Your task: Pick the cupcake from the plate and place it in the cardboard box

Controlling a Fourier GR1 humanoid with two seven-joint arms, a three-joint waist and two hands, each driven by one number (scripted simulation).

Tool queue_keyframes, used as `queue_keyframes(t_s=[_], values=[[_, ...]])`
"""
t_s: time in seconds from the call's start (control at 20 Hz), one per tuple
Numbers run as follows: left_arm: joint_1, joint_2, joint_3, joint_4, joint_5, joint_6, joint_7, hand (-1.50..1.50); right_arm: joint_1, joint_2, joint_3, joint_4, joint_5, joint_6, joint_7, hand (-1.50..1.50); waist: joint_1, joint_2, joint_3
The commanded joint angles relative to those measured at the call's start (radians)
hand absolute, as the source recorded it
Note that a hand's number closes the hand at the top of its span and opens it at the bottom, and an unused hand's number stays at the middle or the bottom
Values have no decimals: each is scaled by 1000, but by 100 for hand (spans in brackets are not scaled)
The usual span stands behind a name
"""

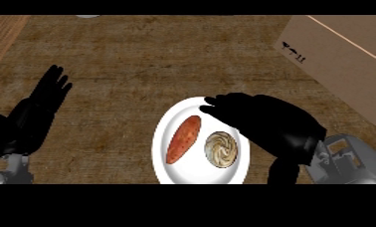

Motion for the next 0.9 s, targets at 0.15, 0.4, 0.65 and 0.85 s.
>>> queue_keyframes(t_s=[0.15,0.4,0.65,0.85], values=[[44,-24,29,-64,-34,-22,32,0,68,76,-9,-42,43,123,106,-150,-2,0,1],[50,-60,46,3,-78,-69,-15,0,112,78,-84,-7,117,189,-5,-150,-4,1,1],[18,-62,85,-65,-61,-64,69,0,154,144,-59,54,267,123,-161,-150,-1,1,1],[-11,-68,128,11,-85,-105,48,0,152,212,-76,-1,277,193,-87,-150,-5,1,1]])
